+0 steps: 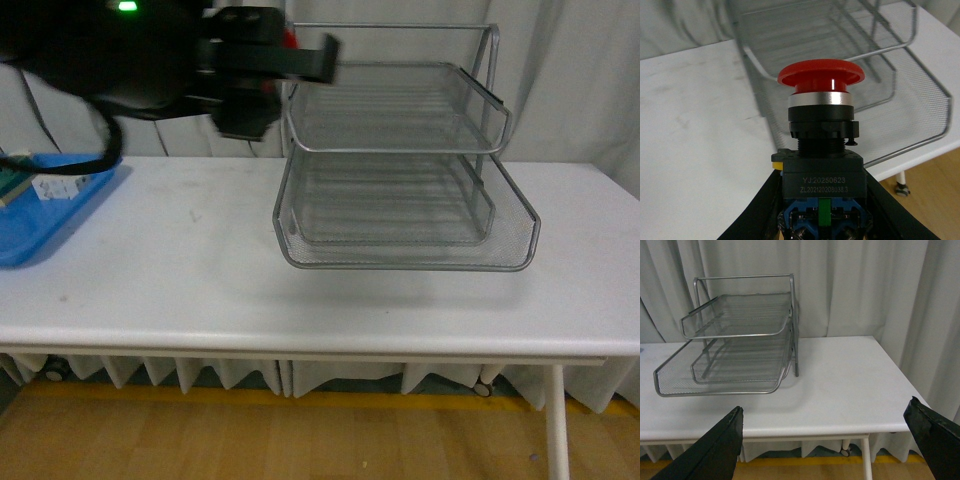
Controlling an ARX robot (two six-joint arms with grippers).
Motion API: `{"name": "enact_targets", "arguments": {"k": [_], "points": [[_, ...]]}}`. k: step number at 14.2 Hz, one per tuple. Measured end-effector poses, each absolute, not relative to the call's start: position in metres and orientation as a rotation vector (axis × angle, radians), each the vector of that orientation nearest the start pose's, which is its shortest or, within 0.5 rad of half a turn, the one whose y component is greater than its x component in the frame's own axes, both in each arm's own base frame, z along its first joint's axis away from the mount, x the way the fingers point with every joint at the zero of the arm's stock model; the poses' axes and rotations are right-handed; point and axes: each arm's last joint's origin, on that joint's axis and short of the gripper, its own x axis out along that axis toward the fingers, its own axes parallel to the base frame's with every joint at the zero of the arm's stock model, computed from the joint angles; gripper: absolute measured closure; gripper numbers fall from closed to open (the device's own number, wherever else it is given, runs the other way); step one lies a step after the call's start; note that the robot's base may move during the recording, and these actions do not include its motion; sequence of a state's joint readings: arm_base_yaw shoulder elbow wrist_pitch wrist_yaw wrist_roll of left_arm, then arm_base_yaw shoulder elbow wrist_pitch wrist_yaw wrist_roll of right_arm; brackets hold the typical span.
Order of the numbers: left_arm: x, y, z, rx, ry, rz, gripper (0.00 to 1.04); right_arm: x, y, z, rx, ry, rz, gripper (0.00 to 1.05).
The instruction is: Place button on rack with both arms
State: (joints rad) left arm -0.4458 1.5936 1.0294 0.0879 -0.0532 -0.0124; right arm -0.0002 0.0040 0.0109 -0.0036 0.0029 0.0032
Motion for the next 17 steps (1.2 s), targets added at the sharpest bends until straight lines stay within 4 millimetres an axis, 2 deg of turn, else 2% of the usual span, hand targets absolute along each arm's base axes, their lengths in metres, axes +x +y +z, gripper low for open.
{"name": "enact_targets", "arguments": {"k": [3,5,7,12,15,17], "points": [[0.353,-0.209,0.236,0.166,0.516,-0.503,0.69,0.097,0.000,0.167,0.003,-0.003,-0.003,0.06],[0.374,-0.232,0.216,0.201,0.580,-0.531,0.69,0.097,0.000,0.167,0.003,-0.003,-0.003,0.06],[0.391,-0.246,0.196,0.215,0.650,-0.550,0.69,0.097,0.000,0.167,0.003,-0.003,-0.003,0.06],[0.429,-0.273,0.181,0.259,0.744,-0.537,0.69,0.097,0.000,0.167,0.003,-0.003,-0.003,0.06],[0.445,-0.282,0.161,0.296,0.814,-0.506,0.69,0.097,0.000,0.167,0.003,-0.003,-0.003,0.06],[0.454,-0.286,0.157,0.307,0.831,-0.485,0.69,0.097,0.000,0.167,0.003,-0.003,-0.003,0.06]]}}
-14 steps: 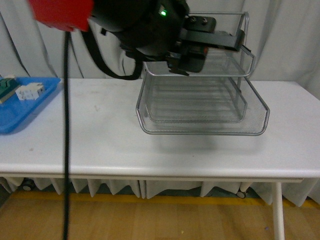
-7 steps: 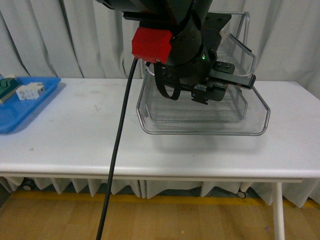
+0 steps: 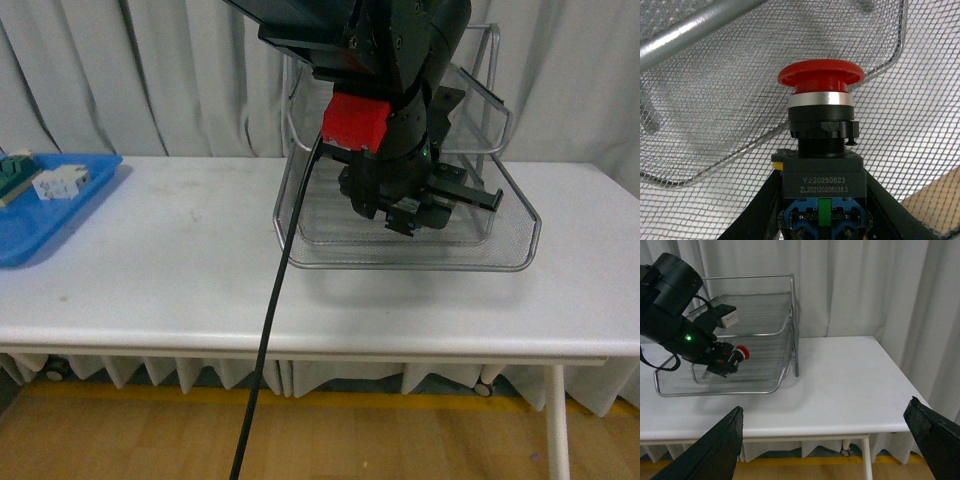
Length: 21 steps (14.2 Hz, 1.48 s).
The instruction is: Place button on rack with both arms
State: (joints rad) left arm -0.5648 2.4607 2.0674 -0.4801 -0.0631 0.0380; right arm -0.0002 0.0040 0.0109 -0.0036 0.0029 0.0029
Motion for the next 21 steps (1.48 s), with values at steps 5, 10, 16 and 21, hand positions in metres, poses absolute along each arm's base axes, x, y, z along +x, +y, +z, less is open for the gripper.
{"name": "enact_targets", "arguments": {"k": [5,10,16,21], "points": [[0.471,-0.287,0.160,0.232,0.822,-0.442,0.48,0.097,0.000,0.167,0.003,-0.003,-0.003,0.06],[0.454,-0.281,0.166,0.190,0.780,-0.467,0.07,0.097,0.000,0.167,0.003,-0.003,-0.003,0.06],[0.388,-0.240,0.239,0.182,0.487,-0.527,0.07,0.097,0.000,0.167,0.003,-0.003,-0.003,0.06],[0.314,-0.162,0.274,0.111,0.159,-0.247,0.20,0.097,0.000,0.167,0.003,-0.004,-0.001,0.06]]}}
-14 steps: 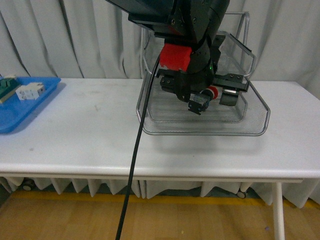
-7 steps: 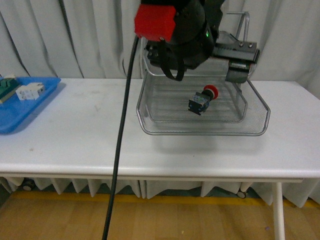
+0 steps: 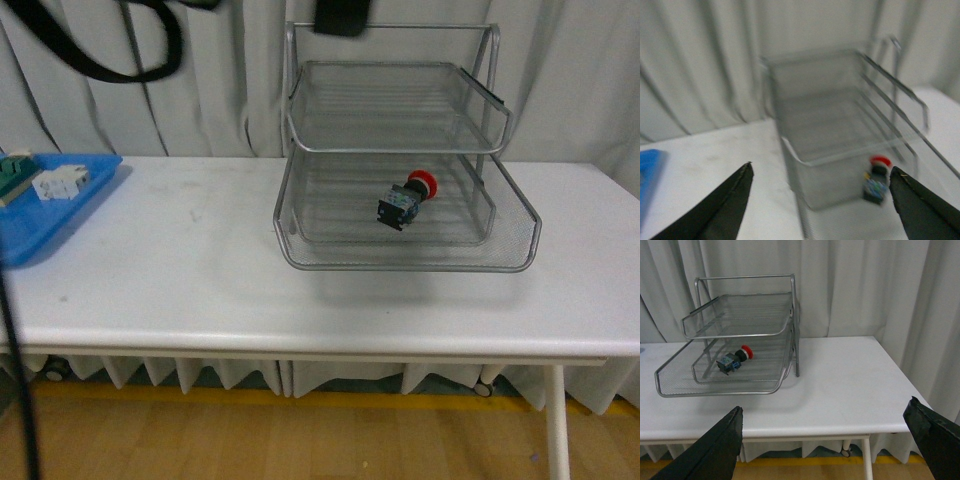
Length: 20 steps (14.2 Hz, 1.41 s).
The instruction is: Place button on rack with both arms
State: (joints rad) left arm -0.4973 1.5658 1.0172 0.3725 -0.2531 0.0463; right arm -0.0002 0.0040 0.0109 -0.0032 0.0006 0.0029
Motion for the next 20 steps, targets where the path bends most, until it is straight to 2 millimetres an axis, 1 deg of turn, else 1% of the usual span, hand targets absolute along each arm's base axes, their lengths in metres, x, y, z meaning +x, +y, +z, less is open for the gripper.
{"name": "enact_targets", "arguments": {"k": [1,2,3,4,5,6,7,8,9,10,13,14,15,19,20], "points": [[0.287,-0.128,0.276,0.048,0.046,-0.090,0.32,0.097,0.000,0.167,0.003,-0.004,-0.001,0.06],[0.260,-0.089,0.274,0.010,-0.028,-0.009,0.45,0.097,0.000,0.167,0.003,-0.003,-0.001,0.06],[0.238,-0.063,0.266,-0.013,-0.060,0.043,0.58,0.097,0.000,0.167,0.003,-0.004,-0.001,0.06],[0.222,-0.054,0.250,-0.008,-0.043,0.029,0.70,0.097,0.000,0.167,0.003,-0.004,0.000,0.06],[0.213,-0.048,0.229,0.007,0.007,-0.001,0.83,0.097,0.000,0.167,0.003,-0.004,0.000,0.06],[0.201,-0.040,0.213,0.013,0.037,-0.006,0.99,0.097,0.000,0.167,0.003,-0.004,-0.001,0.06],[0.191,-0.032,0.211,0.004,0.007,0.003,1.03,0.097,0.000,0.167,0.003,-0.004,-0.001,0.06],[0.183,-0.026,0.209,0.000,-0.010,0.010,1.03,0.097,0.000,0.167,0.003,-0.004,0.000,0.06],[0.175,-0.022,0.201,0.002,0.000,0.006,1.03,0.097,0.000,0.167,0.003,-0.004,-0.001,0.06],[0.169,-0.019,0.194,0.004,0.018,0.000,1.03,0.097,0.000,0.167,0.003,-0.004,-0.001,0.06],[0.154,-0.011,0.187,0.002,0.001,0.005,1.03,0.097,0.000,0.167,0.003,-0.004,-0.001,0.06],[0.150,-0.006,0.184,0.002,0.010,-0.014,1.03,0.097,0.000,0.167,0.003,-0.003,-0.001,0.06],[0.146,0.000,0.180,0.001,0.014,0.004,1.03,0.097,0.000,0.167,0.003,-0.003,-0.001,0.06],[0.133,0.000,0.175,0.001,0.009,0.000,1.03,0.097,0.000,0.167,0.003,-0.004,-0.001,0.06],[0.129,0.000,0.169,0.001,-0.010,-0.001,1.03,0.097,0.000,0.167,0.003,-0.003,0.000,0.06]]}}
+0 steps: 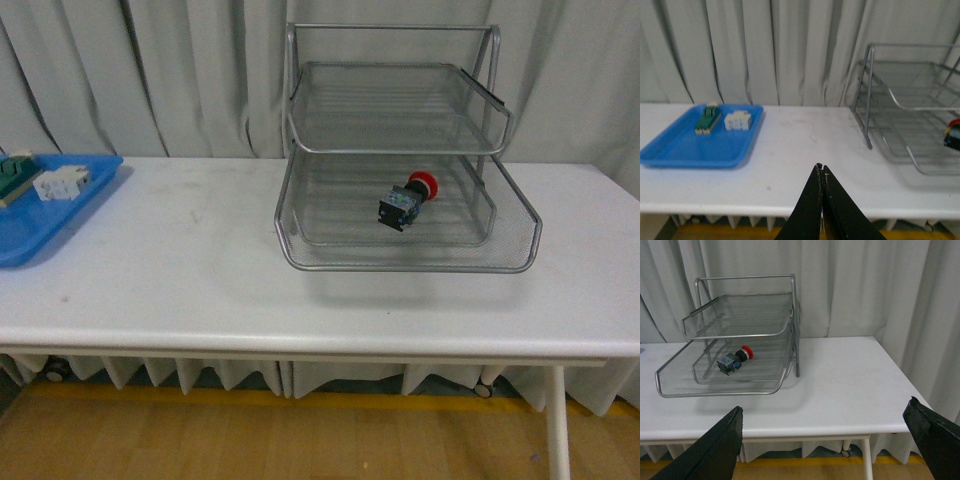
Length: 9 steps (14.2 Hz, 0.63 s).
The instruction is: Place button on rack with both arms
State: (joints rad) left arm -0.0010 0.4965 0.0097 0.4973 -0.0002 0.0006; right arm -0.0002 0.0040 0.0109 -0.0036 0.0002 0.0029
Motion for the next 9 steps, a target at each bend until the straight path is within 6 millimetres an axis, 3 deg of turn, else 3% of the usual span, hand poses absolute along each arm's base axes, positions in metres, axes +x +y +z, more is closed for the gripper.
{"name": "enact_targets", "arguments": {"k": [9], "points": [[0.110,0.000,0.169,0.001,-0.012,0.000,1.03,0.097,0.000,0.167,0.003,-0.004,0.000,0.06]]}}
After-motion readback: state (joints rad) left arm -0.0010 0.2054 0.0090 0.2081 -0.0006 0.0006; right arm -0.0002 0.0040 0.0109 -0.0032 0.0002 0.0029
